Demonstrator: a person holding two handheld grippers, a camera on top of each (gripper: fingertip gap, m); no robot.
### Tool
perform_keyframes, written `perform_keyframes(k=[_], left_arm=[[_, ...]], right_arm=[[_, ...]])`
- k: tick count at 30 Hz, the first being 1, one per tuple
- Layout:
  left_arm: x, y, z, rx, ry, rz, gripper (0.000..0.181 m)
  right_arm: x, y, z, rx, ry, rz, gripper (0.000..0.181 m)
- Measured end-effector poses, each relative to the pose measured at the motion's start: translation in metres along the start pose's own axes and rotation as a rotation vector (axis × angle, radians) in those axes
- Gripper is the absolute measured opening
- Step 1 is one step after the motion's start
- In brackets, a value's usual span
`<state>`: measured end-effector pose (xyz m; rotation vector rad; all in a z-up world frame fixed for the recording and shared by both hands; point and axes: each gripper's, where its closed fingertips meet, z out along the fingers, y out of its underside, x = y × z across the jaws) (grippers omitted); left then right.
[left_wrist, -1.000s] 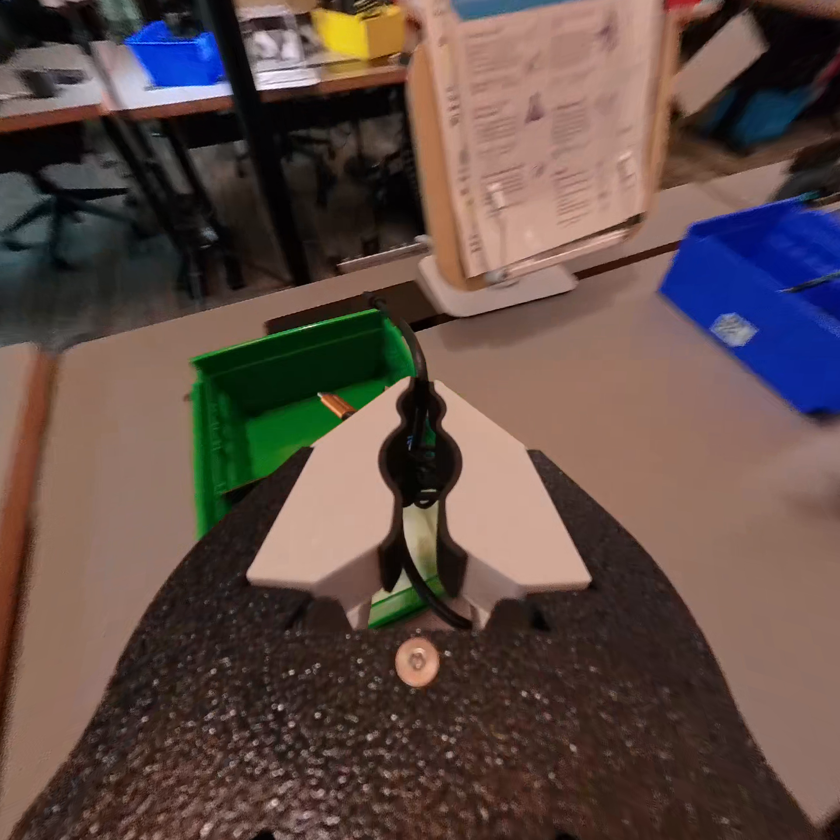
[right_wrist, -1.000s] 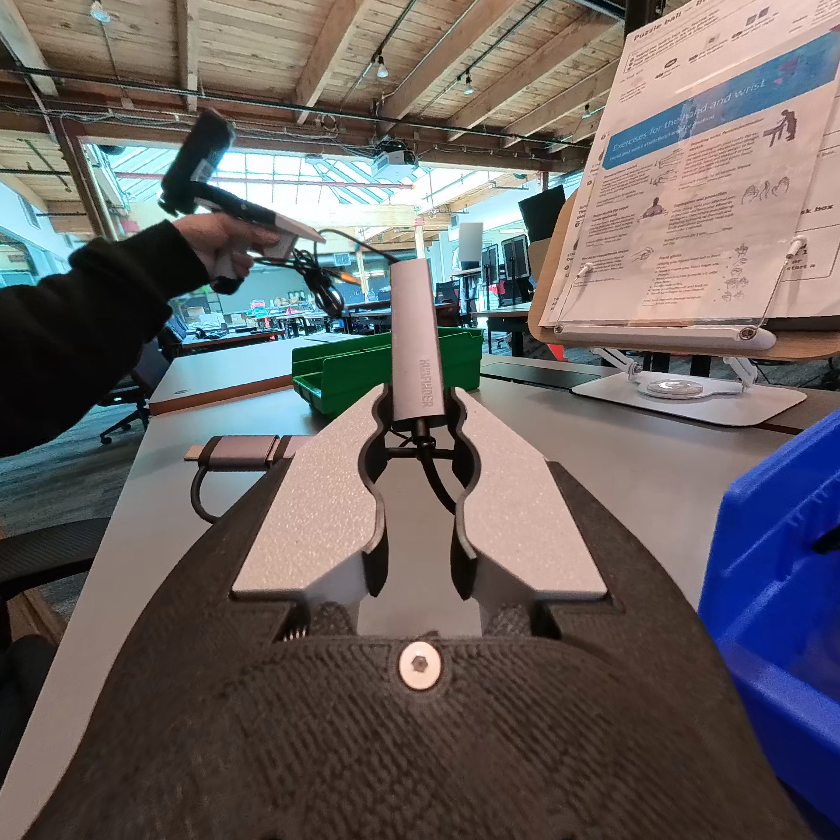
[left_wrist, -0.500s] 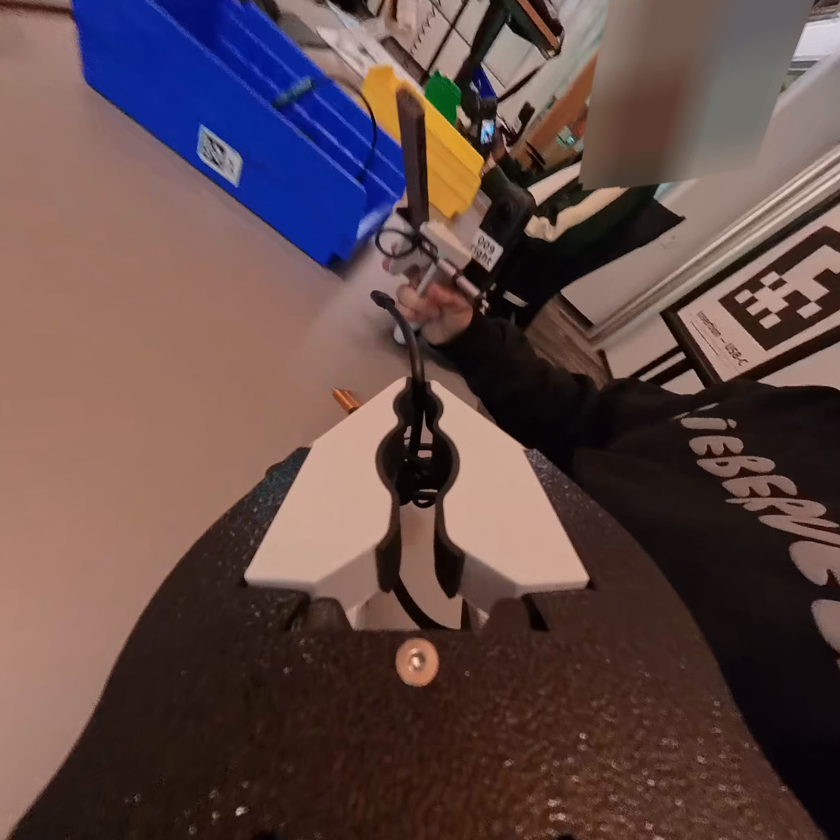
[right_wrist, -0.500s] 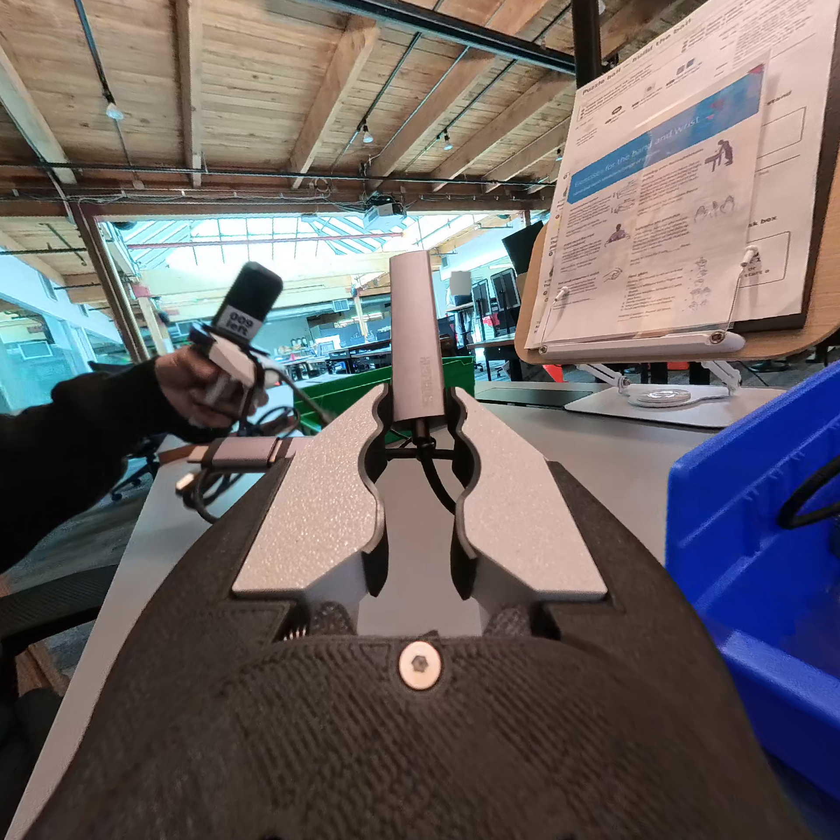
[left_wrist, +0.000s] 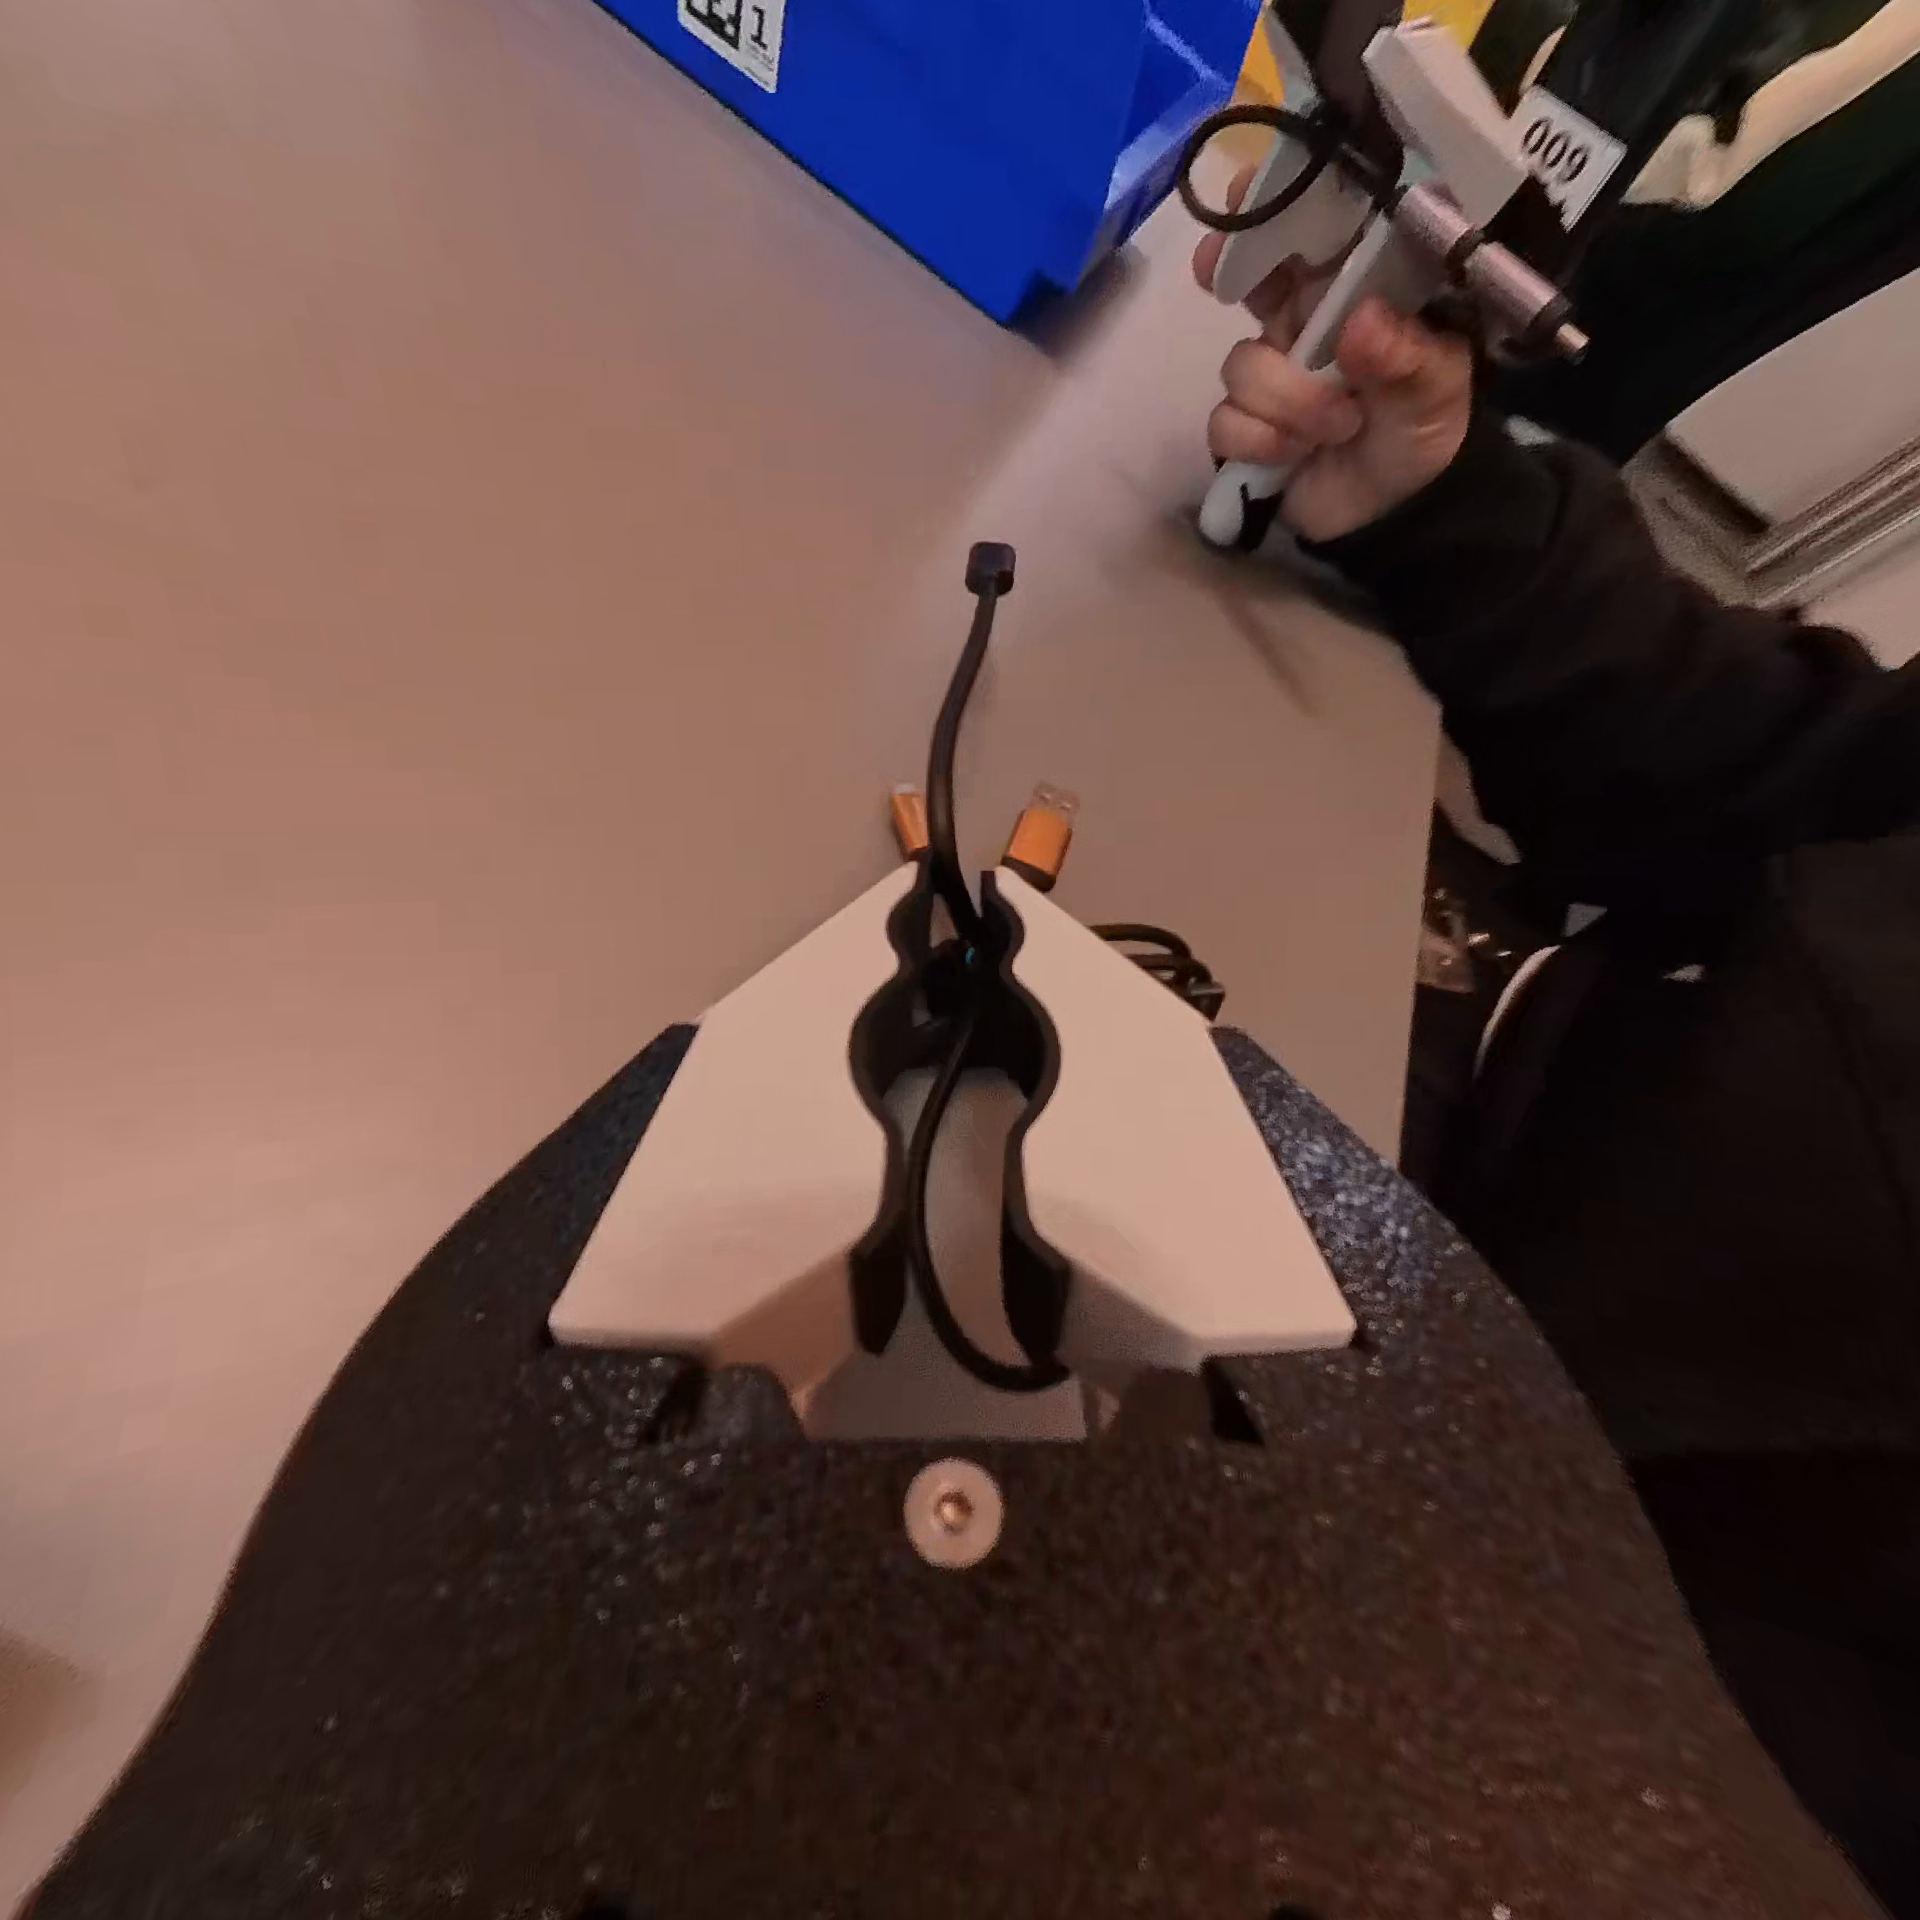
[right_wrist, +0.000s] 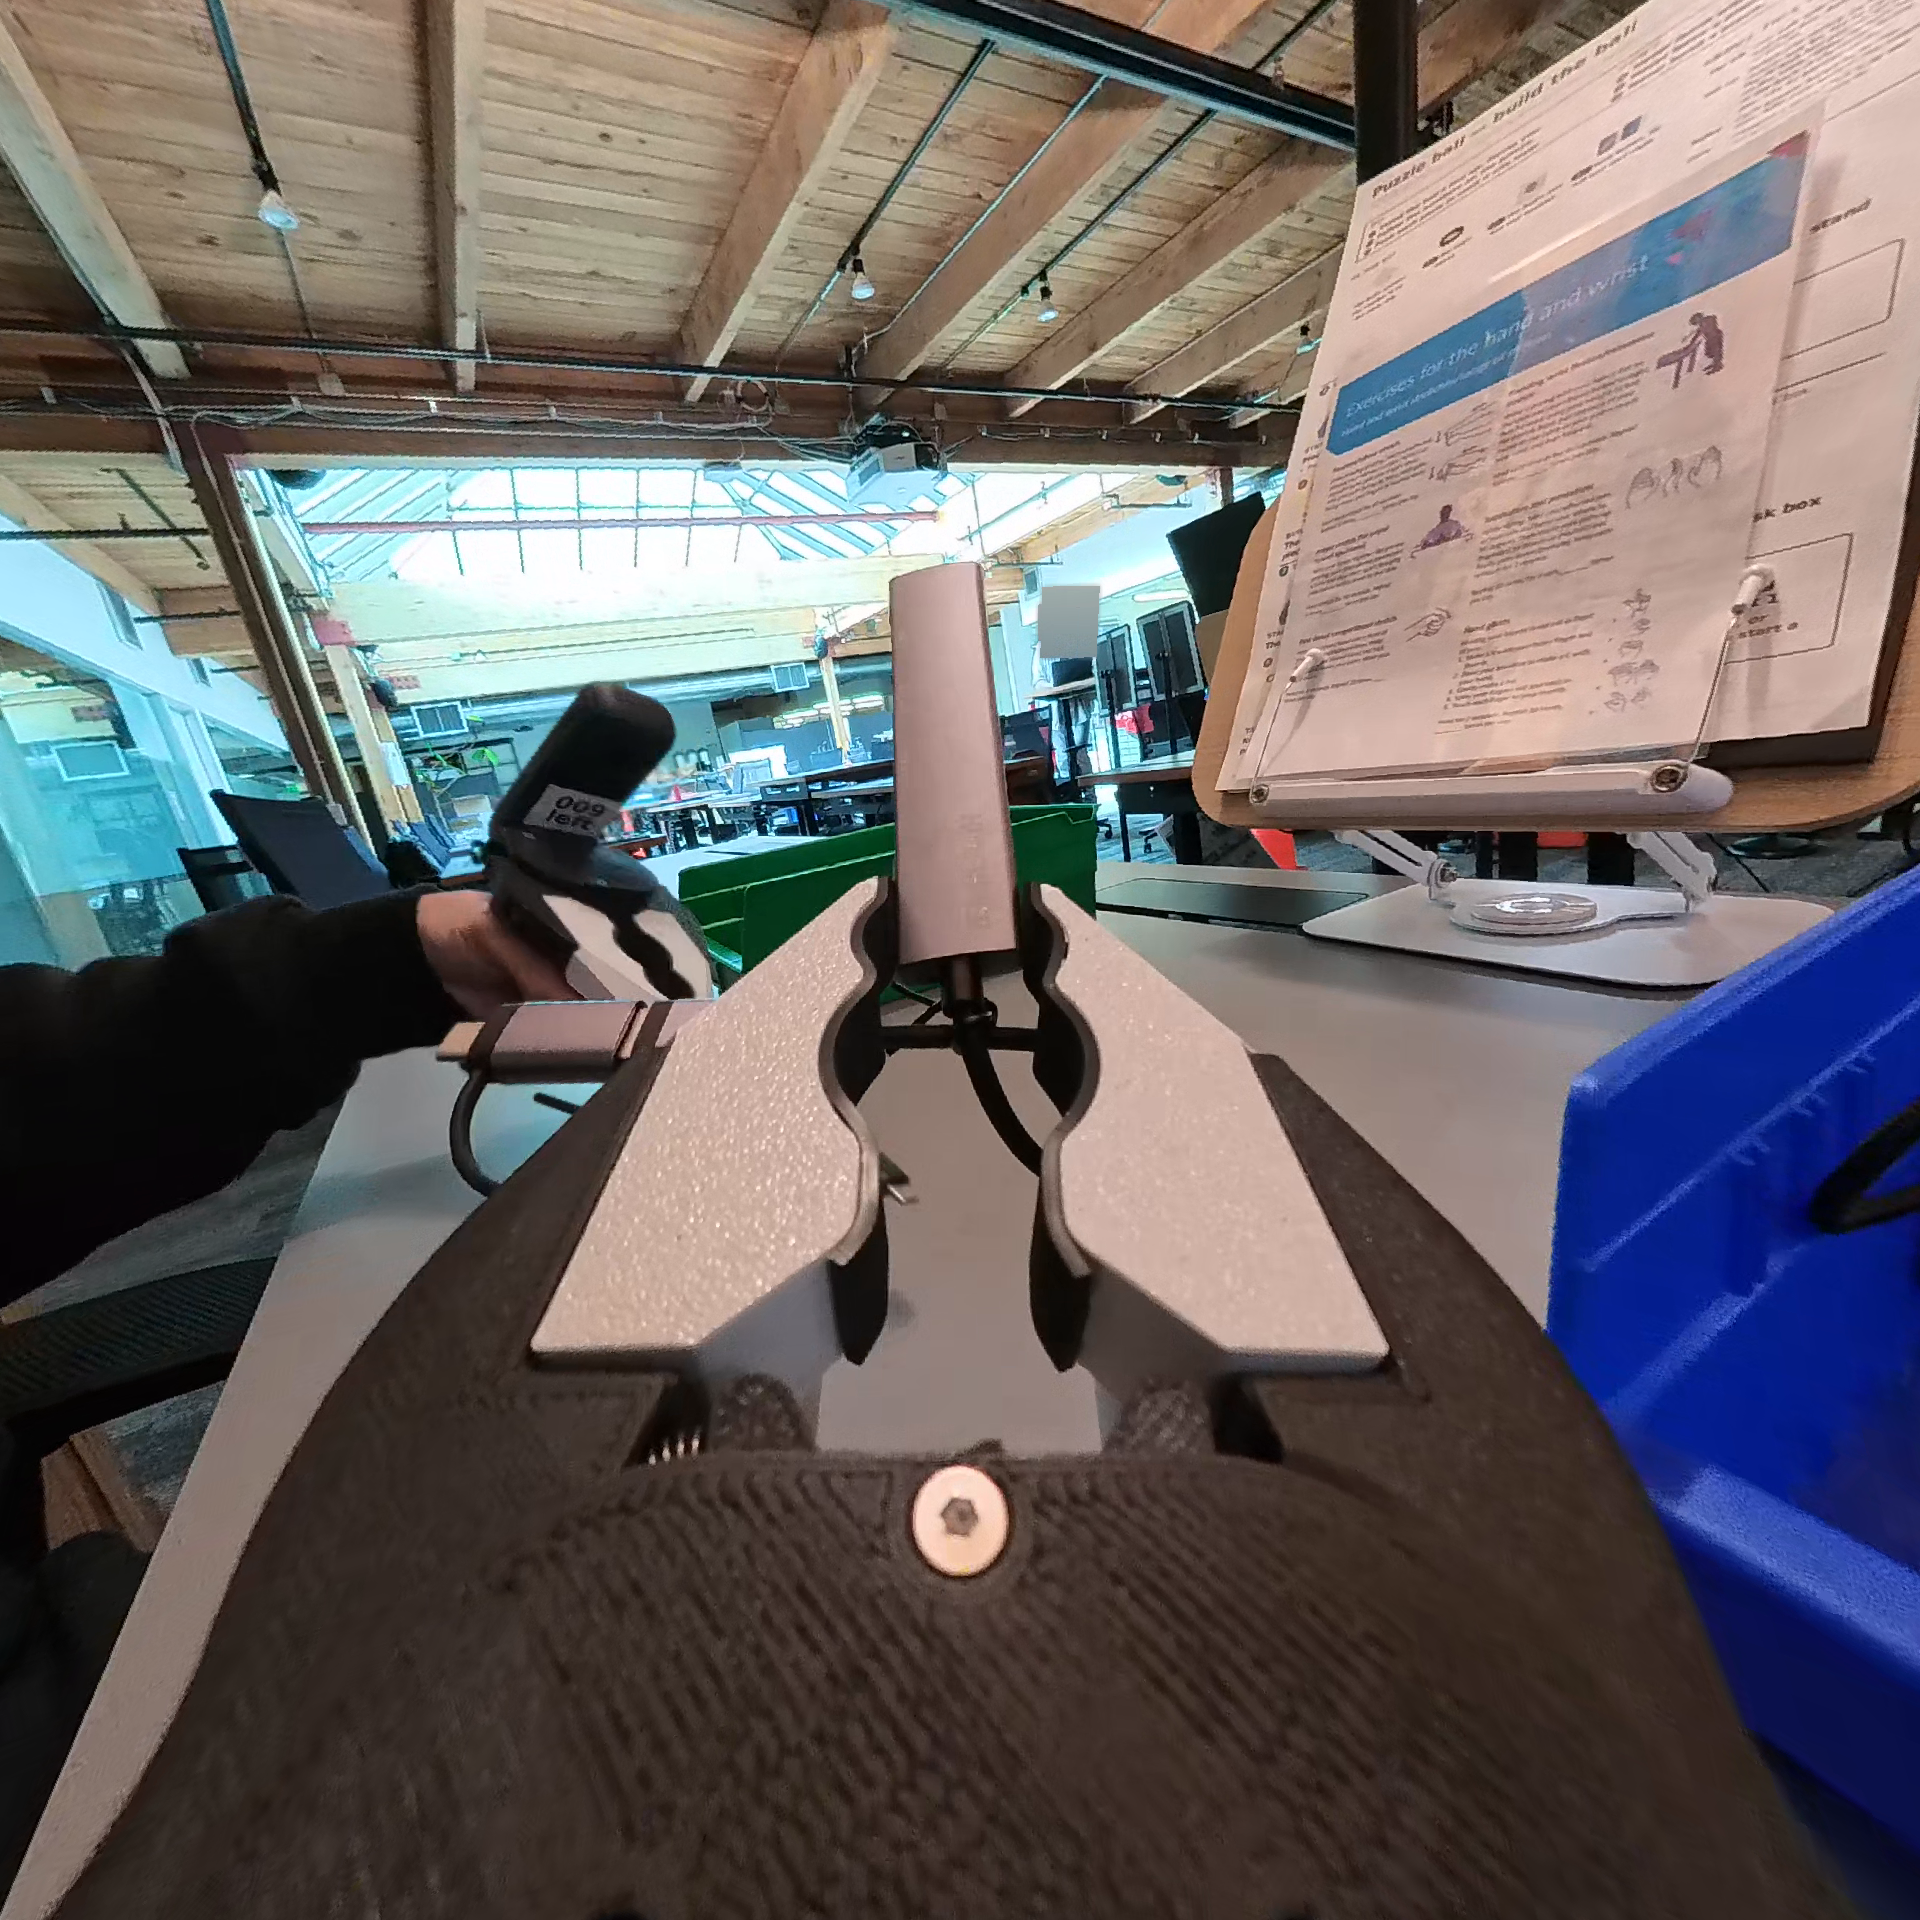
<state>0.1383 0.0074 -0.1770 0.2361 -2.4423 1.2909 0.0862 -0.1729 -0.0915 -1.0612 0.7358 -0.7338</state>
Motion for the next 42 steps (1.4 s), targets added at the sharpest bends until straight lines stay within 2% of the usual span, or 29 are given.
perform_keyframes(k=[2,4,6,10,14,18,22,25,29,32,35,39,40,42], left_arm=[[-0.004,-0.002,-0.007,-0.02,-0.055,0.04,0.017],[-0.008,-0.009,-0.014,-0.035,-0.126,0.096,0.019],[-0.012,-0.02,-0.017,-0.059,-0.214,0.173,0.029],[-0.004,-0.035,-0.002,-0.19,-0.267,0.331,0.03],[-0.001,-0.036,0.03,-0.392,-0.189,0.39,0.032],[-0.004,-0.02,0.062,-0.578,-0.08,0.294,0.032],[0.001,-0.013,0.086,-0.619,0.012,0.252,0.022],[0.001,-0.01,0.094,-0.624,0.037,0.248,0.003],[-0.004,-0.018,0.093,-0.567,-0.003,0.282,0.002],[-0.003,-0.037,0.086,-0.451,-0.031,0.288,0.001],[0.005,-0.068,0.067,-0.266,-0.034,0.308,0.001],[0.02,-0.115,0.035,0.054,0.014,0.243,0.002],[0.024,-0.123,0.028,0.126,0.046,0.218,0.001],[0.025,-0.124,0.021,0.177,0.073,0.175,0.001]], right_arm=[[0.0,0.0,0.0,-0.001,-0.001,0.001,0.022],[0.0,0.0,0.0,-0.001,0.0,0.001,0.022],[0.0,0.0,0.0,-0.001,-0.001,0.002,0.022],[0.0,0.0,0.0,-0.001,-0.005,0.004,0.022],[-0.001,0.0,0.0,0.0,-0.006,0.001,0.022],[0.0,-0.001,0.0,0.004,-0.004,0.003,0.022],[0.0,-0.001,-0.001,0.006,-0.007,0.004,0.022],[-0.001,-0.001,-0.001,0.006,-0.011,0.004,0.023],[-0.001,-0.001,0.0,0.004,-0.013,0.008,0.022],[0.0,-0.001,-0.001,0.006,-0.013,0.012,0.022],[0.0,-0.001,-0.001,0.011,-0.011,0.014,0.022],[0.0,-0.001,-0.001,0.008,-0.014,0.015,0.023],[0.0,-0.001,-0.001,0.007,-0.015,0.014,0.023],[0.0,-0.001,-0.001,0.009,-0.014,0.013,0.023]])
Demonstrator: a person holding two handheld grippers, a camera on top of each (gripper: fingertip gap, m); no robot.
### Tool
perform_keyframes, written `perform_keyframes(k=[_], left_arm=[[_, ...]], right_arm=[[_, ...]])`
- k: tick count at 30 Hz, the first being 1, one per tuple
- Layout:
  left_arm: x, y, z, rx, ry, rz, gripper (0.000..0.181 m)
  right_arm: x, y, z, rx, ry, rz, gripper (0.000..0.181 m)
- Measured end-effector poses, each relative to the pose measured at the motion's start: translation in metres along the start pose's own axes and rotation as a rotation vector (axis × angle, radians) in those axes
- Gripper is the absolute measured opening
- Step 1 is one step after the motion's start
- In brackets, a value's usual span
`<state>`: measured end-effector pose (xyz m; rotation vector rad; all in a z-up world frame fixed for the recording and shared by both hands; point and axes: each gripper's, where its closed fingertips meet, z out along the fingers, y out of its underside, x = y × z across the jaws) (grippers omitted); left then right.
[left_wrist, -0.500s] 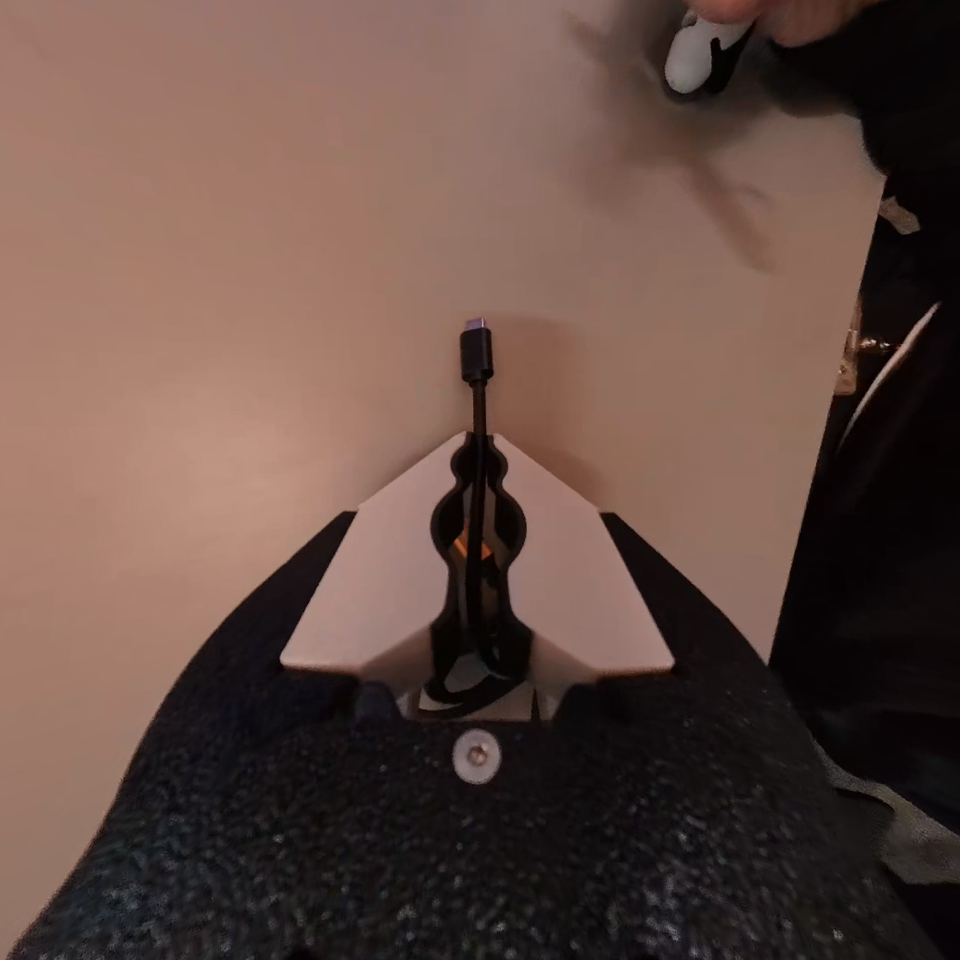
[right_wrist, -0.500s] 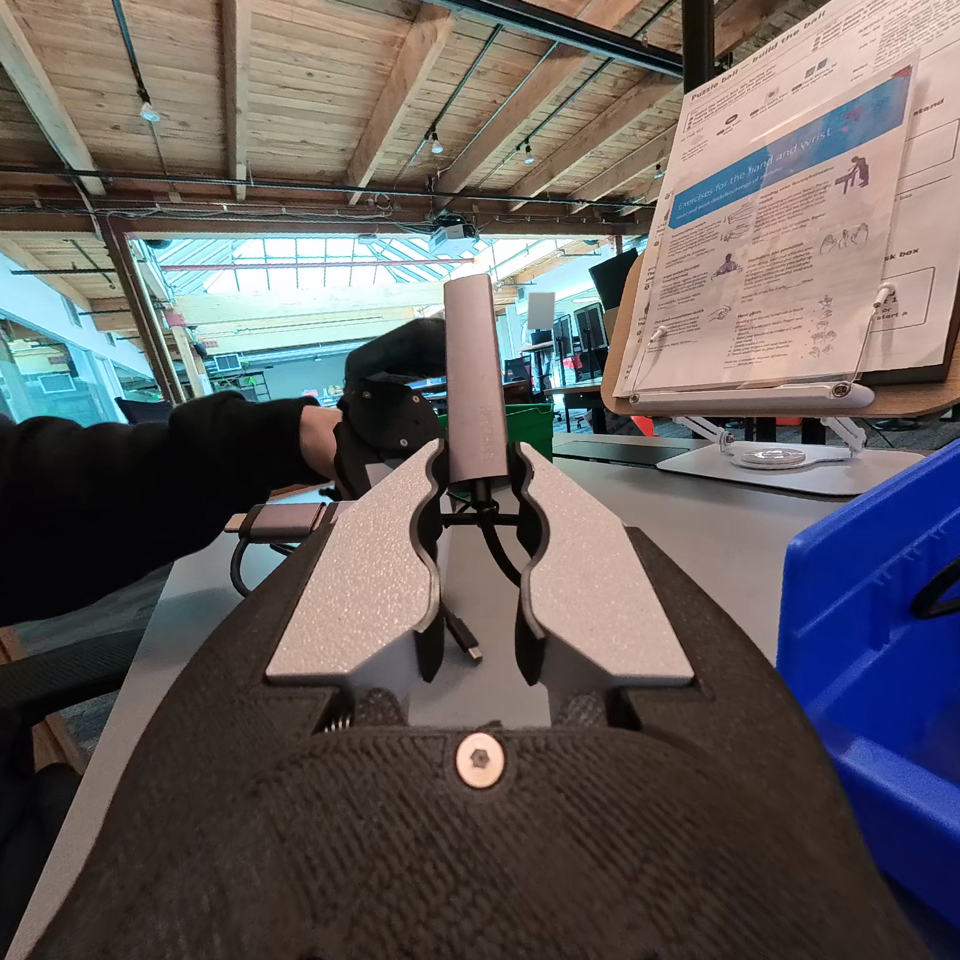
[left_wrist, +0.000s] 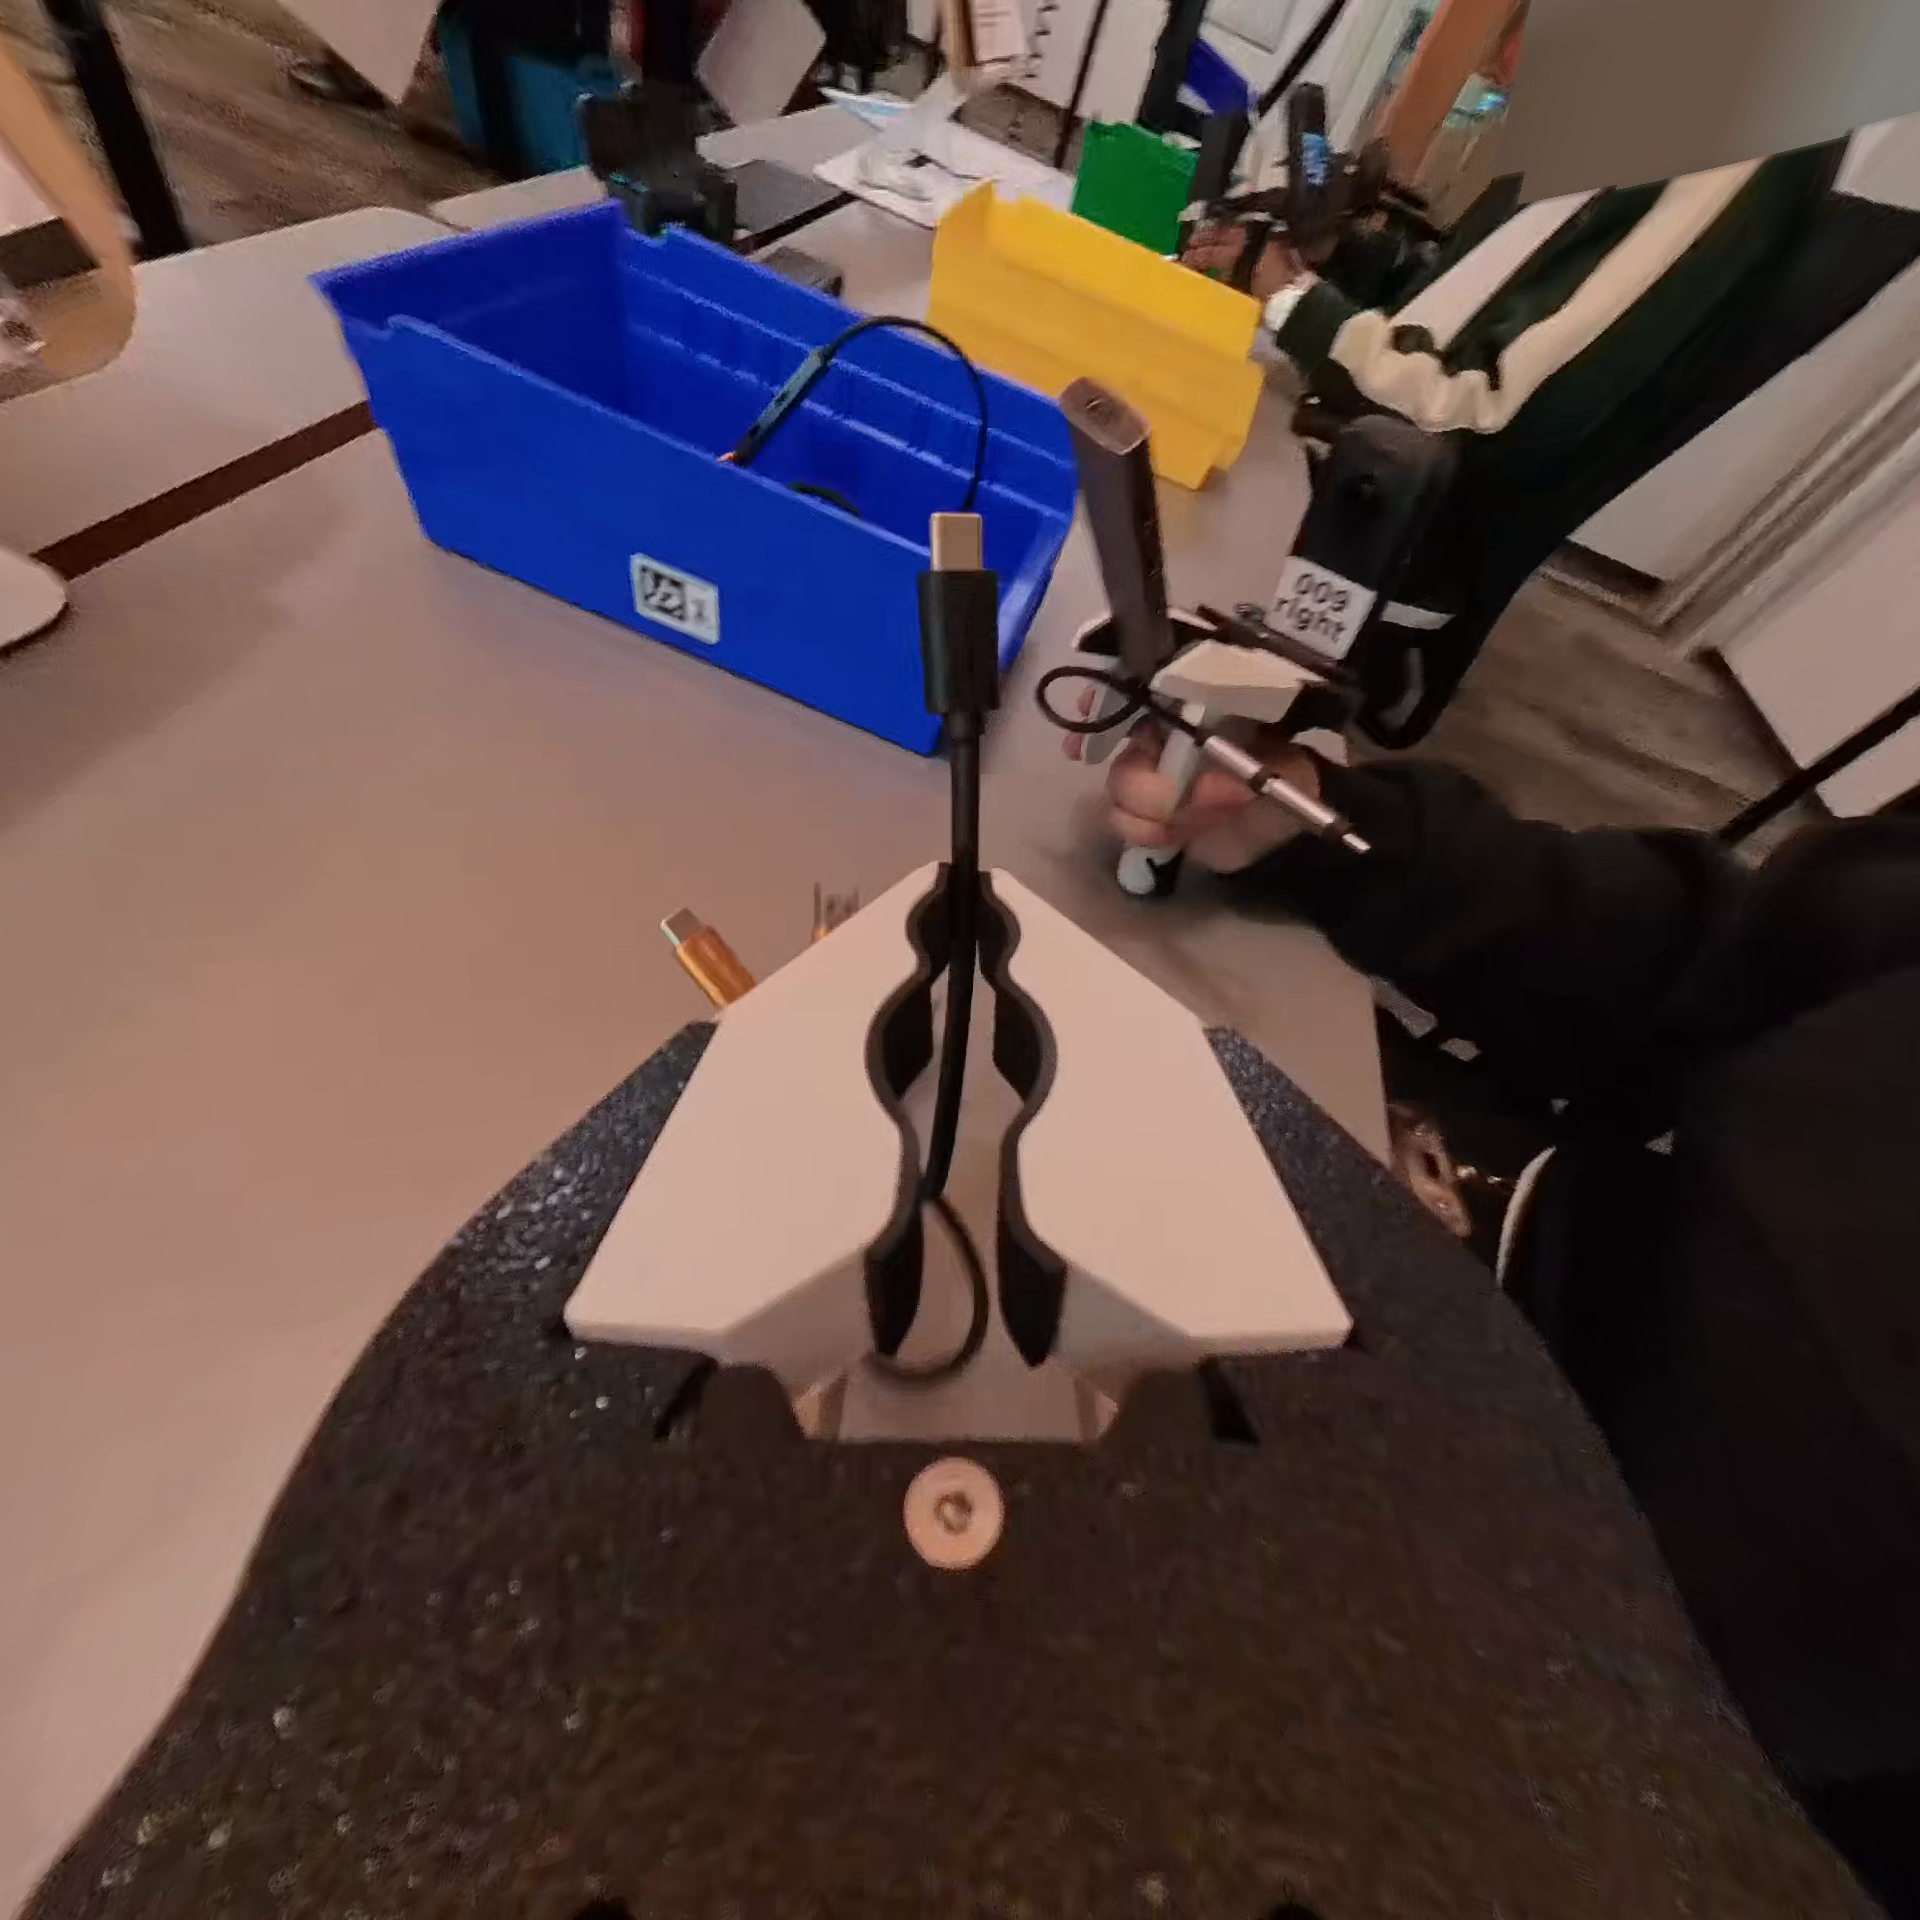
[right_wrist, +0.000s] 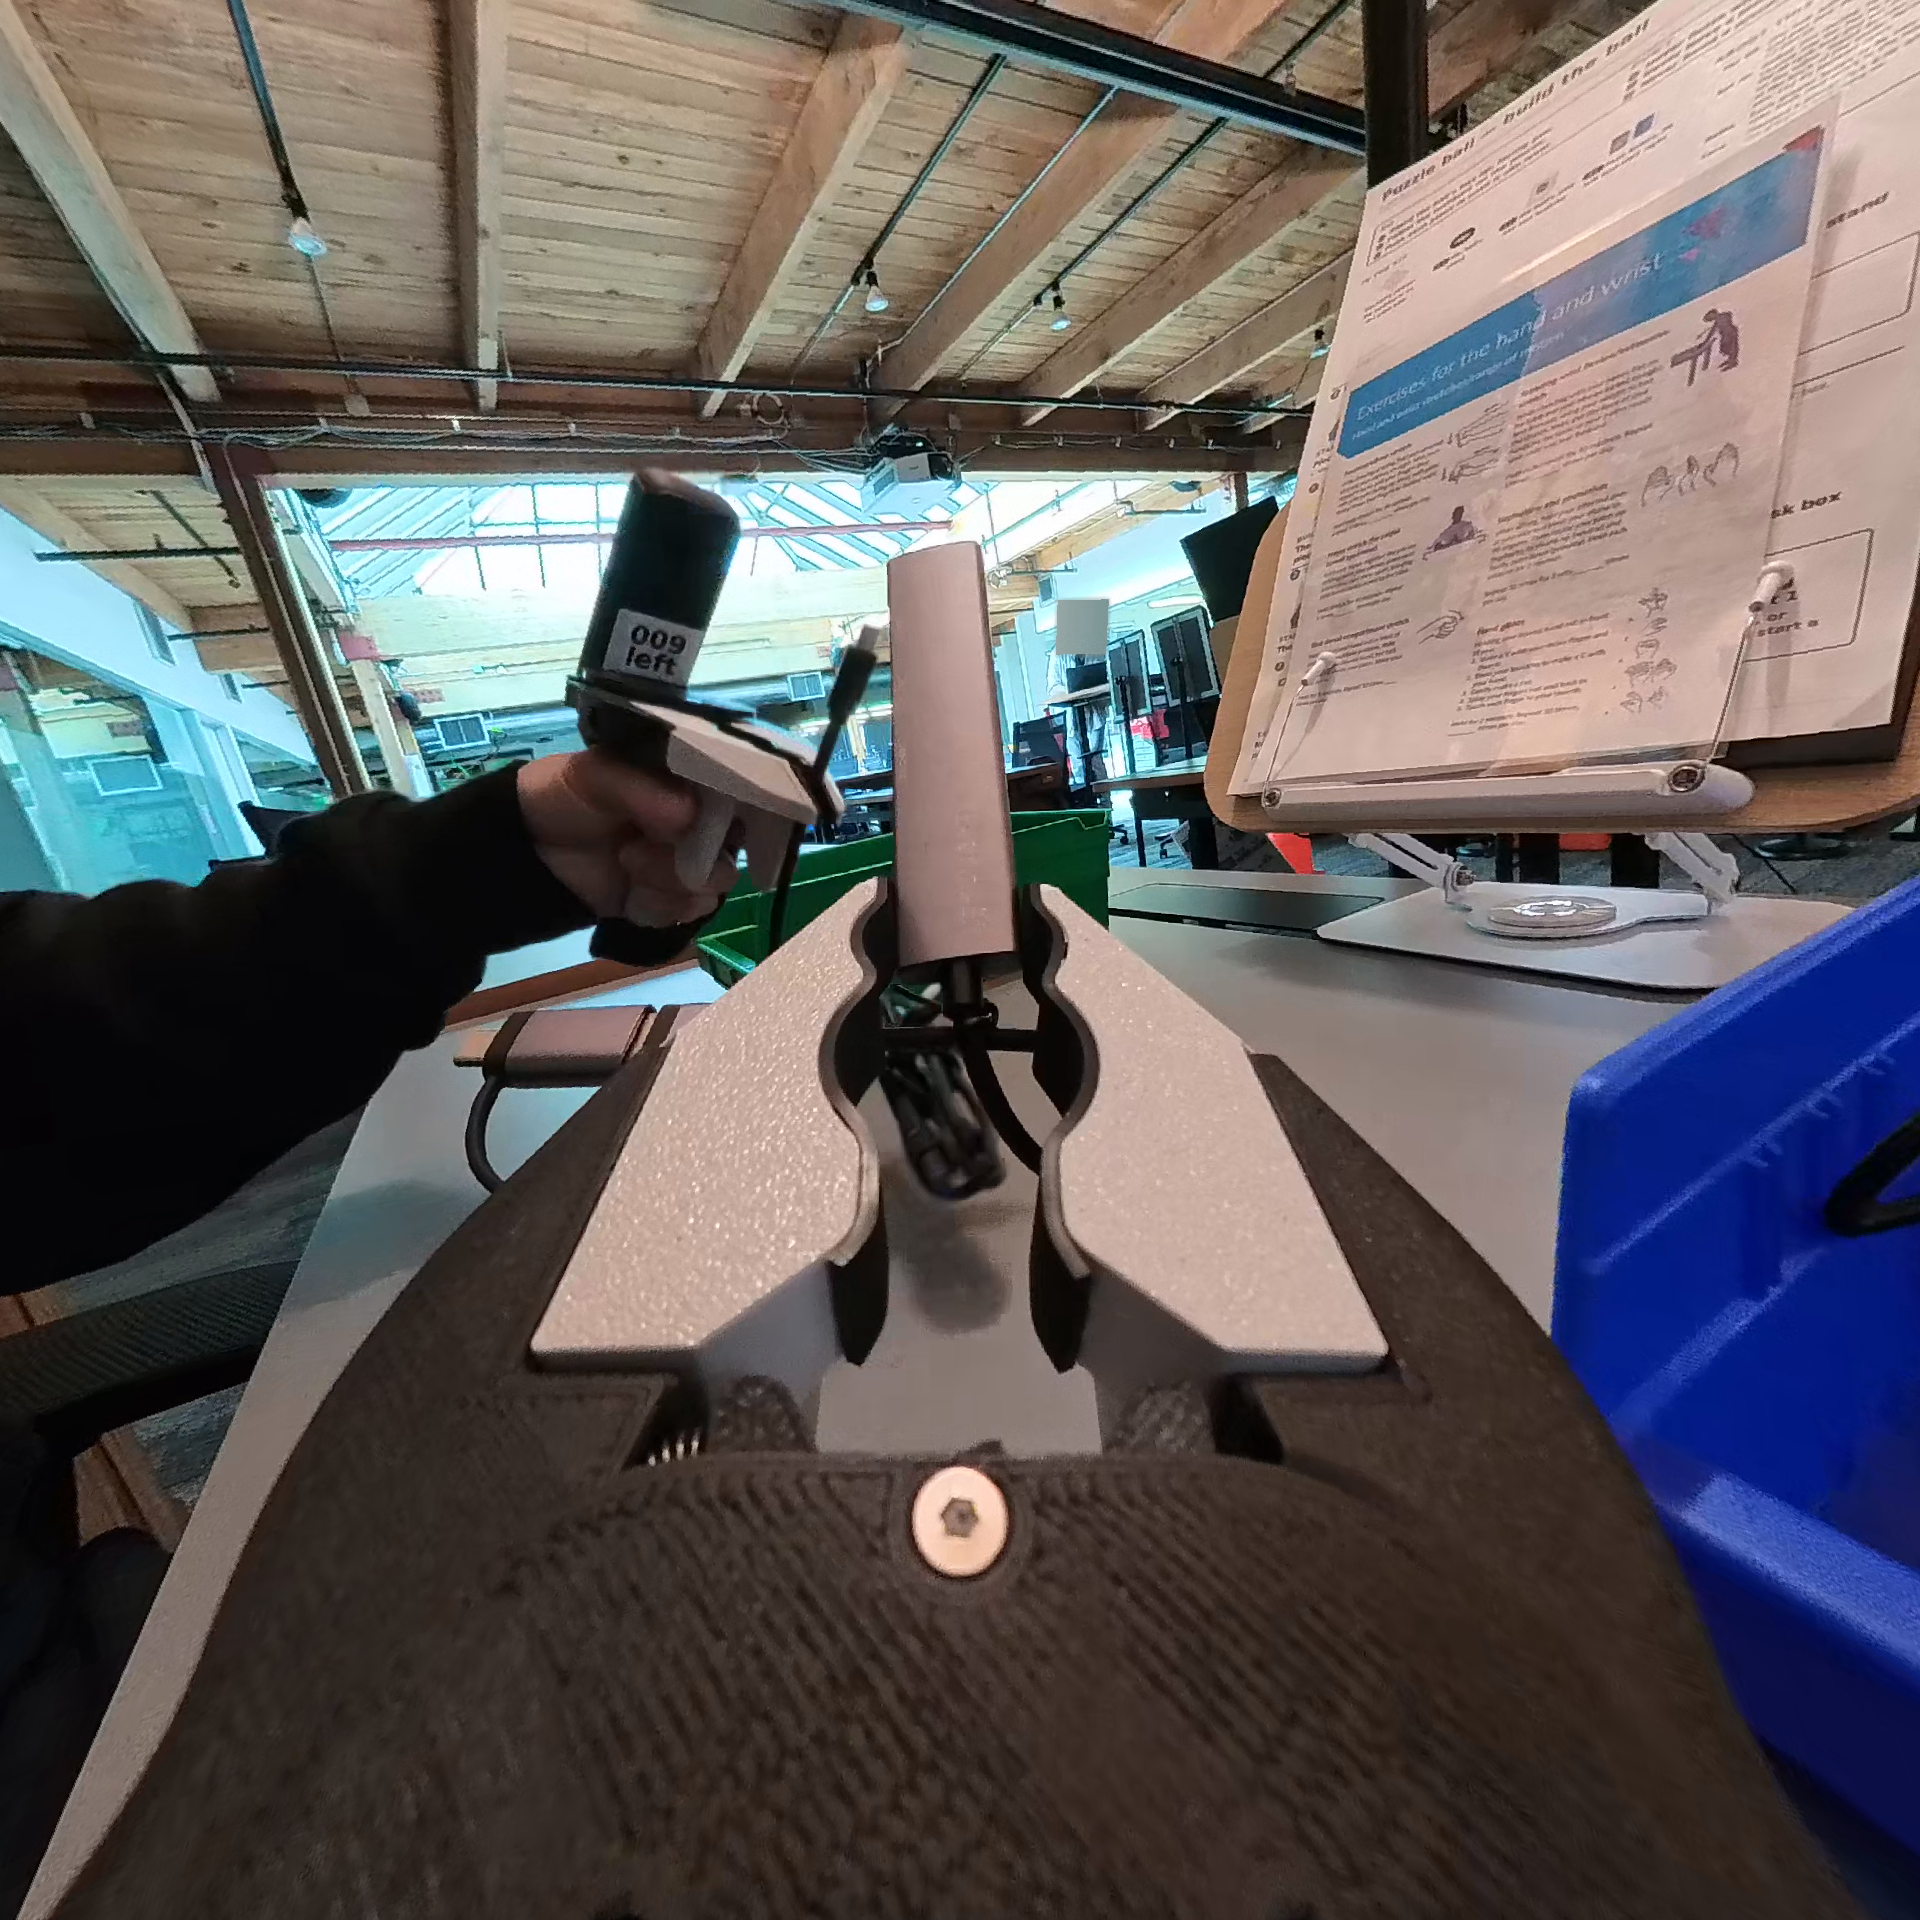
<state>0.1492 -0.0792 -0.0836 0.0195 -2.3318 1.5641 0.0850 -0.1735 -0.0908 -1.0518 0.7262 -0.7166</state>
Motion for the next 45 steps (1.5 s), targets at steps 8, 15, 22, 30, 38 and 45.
perform_keyframes(k=[8,15,22,30,38,45], left_arm=[[-0.016,0.034,0.003,-0.083,-0.135,-0.005,0.001],[-0.034,0.046,-0.009,-0.203,-0.417,0.107,0.052],[-0.016,0.115,-0.006,-0.473,-0.591,0.187,0.036],[-0.006,0.125,0.017,-0.498,-0.525,0.298,0.035],[-0.069,0.08,-0.047,-0.618,-1.048,0.823,0.0],[-0.053,0.043,-0.079,-0.408,-1.07,0.759,0.0]], right_arm=[[-0.001,0.0,0.0,0.001,-0.001,-0.005,0.022],[-0.001,-0.001,-0.001,0.007,-0.001,-0.005,0.022],[-0.003,0.002,0.001,-0.011,-0.012,-0.012,0.022],[-0.002,0.0,0.0,0.0,-0.009,-0.009,0.022],[-0.003,0.0,0.0,0.003,-0.011,-0.013,0.022],[-0.003,0.0,0.0,0.0,-0.011,-0.011,0.022]])
